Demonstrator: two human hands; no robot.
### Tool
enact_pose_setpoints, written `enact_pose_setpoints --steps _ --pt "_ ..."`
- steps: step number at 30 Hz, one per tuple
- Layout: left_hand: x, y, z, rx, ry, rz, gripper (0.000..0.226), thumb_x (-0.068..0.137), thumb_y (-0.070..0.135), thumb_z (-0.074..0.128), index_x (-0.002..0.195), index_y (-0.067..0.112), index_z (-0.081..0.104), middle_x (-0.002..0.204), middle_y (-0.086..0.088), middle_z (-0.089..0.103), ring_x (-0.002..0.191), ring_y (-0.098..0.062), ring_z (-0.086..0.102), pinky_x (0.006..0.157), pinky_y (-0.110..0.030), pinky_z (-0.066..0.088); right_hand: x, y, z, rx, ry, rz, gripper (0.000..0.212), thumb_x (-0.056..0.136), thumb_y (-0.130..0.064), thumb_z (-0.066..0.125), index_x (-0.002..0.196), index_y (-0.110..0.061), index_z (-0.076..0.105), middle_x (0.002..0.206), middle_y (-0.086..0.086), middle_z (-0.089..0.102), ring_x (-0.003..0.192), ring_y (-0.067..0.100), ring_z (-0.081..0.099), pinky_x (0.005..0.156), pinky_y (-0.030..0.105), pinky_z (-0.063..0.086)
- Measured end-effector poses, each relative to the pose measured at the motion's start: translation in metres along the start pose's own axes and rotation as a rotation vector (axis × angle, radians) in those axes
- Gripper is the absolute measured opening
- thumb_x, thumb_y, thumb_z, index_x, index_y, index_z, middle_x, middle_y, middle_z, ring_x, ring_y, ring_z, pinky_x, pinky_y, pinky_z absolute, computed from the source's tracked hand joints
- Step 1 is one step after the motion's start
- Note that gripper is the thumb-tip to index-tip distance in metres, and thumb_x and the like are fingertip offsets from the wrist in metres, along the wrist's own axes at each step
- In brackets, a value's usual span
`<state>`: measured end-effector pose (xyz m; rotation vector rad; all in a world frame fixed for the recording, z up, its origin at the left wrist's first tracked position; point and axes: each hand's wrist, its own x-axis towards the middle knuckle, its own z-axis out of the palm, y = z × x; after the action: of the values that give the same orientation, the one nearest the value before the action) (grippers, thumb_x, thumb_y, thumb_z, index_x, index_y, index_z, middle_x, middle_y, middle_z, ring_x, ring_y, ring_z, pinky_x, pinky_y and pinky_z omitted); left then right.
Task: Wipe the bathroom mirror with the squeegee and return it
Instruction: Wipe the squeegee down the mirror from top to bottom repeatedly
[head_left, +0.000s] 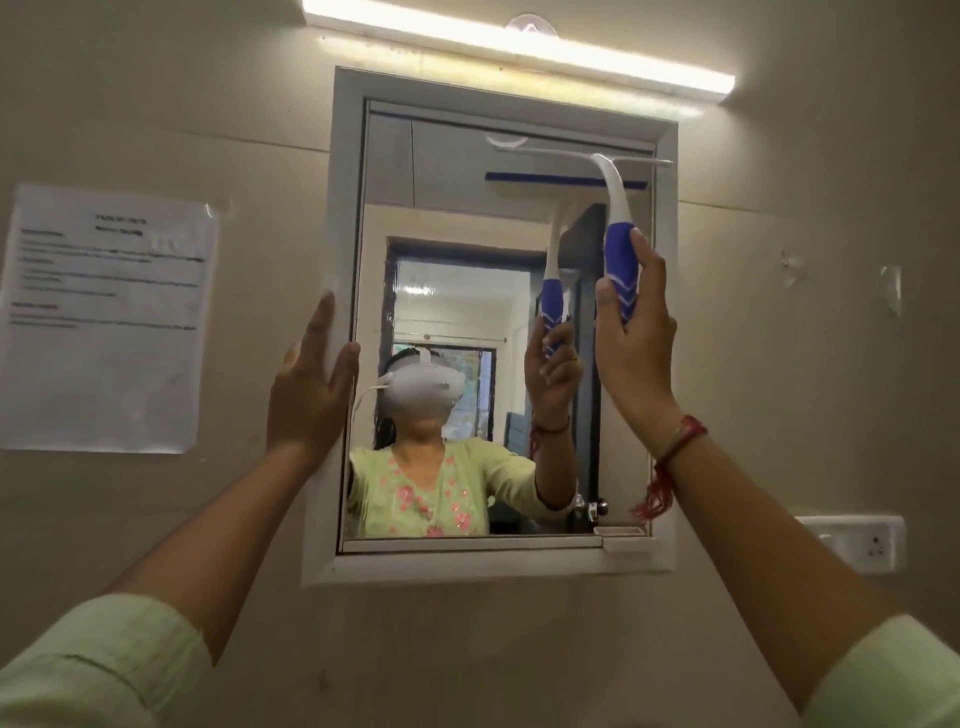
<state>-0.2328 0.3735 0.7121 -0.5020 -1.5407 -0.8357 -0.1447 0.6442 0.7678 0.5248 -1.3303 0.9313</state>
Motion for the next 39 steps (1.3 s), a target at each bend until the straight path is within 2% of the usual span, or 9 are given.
enact_pose_setpoints --steps 4,8,12,14,20,23,30,34,39 --pt "0.0 0.0 0.0 -0.008 0.006 0.003 0.054 0.096 0.034 0.042 0.145 0.032 0.019 0.144 -0.009 0.039 0.121 -0.036 0.045 0.091 -0.035 0.034 0.006 0.008 0.004 -0.04 0.007 -0.009 0.043 0.097 -0.016 0.045 0.139 -0.014 0.034 0.093 -0.036 0.047 0.063 -0.022 0.056 0.05 -0.005 0.039" --pt "0.001 0.0 0.0 -0.005 0.009 0.0 0.054 0.096 0.033 0.044 0.145 0.03 0.021 0.142 -0.013 0.042 0.12 -0.037 0.047 0.091 -0.036 0.036 0.02 0.011 0.008 -0.043 0.002 -0.001 0.045 0.097 -0.015 0.045 0.14 -0.014 0.031 0.115 -0.011 0.045 0.073 -0.028 0.053 0.056 -0.007 0.04" --pt "0.001 -0.001 0.0 -0.002 0.004 0.004 0.054 0.096 0.031 0.044 0.145 0.03 0.021 0.14 -0.015 0.043 0.118 -0.037 0.048 0.09 -0.034 0.035 0.032 0.012 0.016 -0.053 0.017 -0.025 0.044 0.097 -0.013 0.046 0.139 -0.009 0.032 0.102 -0.028 0.04 0.07 -0.031 0.05 0.052 -0.008 0.037" --pt "0.001 -0.001 0.0 0.001 0.004 0.003 0.054 0.096 0.031 0.044 0.145 0.03 0.02 0.141 -0.015 0.042 0.118 -0.037 0.048 0.091 -0.036 0.037 0.033 0.013 0.017 -0.053 0.021 -0.02 0.044 0.097 -0.014 0.046 0.139 -0.009 0.032 0.103 -0.027 0.04 0.069 -0.031 0.051 0.052 -0.008 0.037" --pt "0.001 -0.002 0.0 -0.004 0.012 0.015 0.054 0.096 0.031 0.044 0.145 0.03 0.021 0.142 -0.012 0.041 0.119 -0.036 0.048 0.091 -0.036 0.037 0.004 0.027 0.004 -0.111 -0.003 0.012 0.047 0.098 -0.024 0.044 0.143 -0.02 0.03 0.129 0.0 0.052 0.071 -0.013 0.059 0.06 -0.004 0.043" --pt "0.002 -0.002 0.001 -0.005 0.01 0.023 0.053 0.097 0.031 0.043 0.145 0.028 0.021 0.144 -0.009 0.039 0.122 -0.034 0.046 0.091 -0.034 0.033 -0.026 0.034 -0.001 -0.09 -0.023 0.028 0.045 0.098 -0.025 0.043 0.142 -0.023 0.031 0.118 -0.01 0.053 0.066 -0.008 0.061 0.061 0.002 0.048" --pt "0.001 -0.003 0.002 0.003 0.008 0.032 0.053 0.097 0.031 0.041 0.145 0.027 0.019 0.147 -0.007 0.035 0.124 -0.033 0.045 0.091 -0.032 0.031 -0.006 0.022 0.011 -0.091 0.023 0.027 0.046 0.098 -0.022 0.044 0.142 -0.016 0.032 0.094 -0.032 0.045 0.069 -0.02 0.056 0.055 -0.004 0.042" --pt "0.001 -0.002 0.002 0.01 0.012 0.027 0.053 0.097 0.031 0.041 0.145 0.027 0.02 0.146 -0.008 0.037 0.122 -0.035 0.046 0.09 -0.033 0.033 -0.026 0.027 0.009 -0.083 0.0 0.059 0.045 0.098 -0.025 0.042 0.142 -0.024 0.031 0.104 -0.02 0.057 0.066 -0.008 0.061 0.058 0.005 0.05" --pt "0.001 -0.003 0.001 0.007 0.007 0.016 0.052 0.097 0.032 0.04 0.145 0.029 0.019 0.142 -0.014 0.041 0.117 -0.035 0.05 0.089 -0.032 0.034 -0.082 0.04 -0.006 -0.096 -0.056 0.097 0.045 0.097 -0.033 0.041 0.14 -0.037 0.028 0.094 -0.016 0.063 0.069 0.001 0.063 0.064 0.018 0.056"
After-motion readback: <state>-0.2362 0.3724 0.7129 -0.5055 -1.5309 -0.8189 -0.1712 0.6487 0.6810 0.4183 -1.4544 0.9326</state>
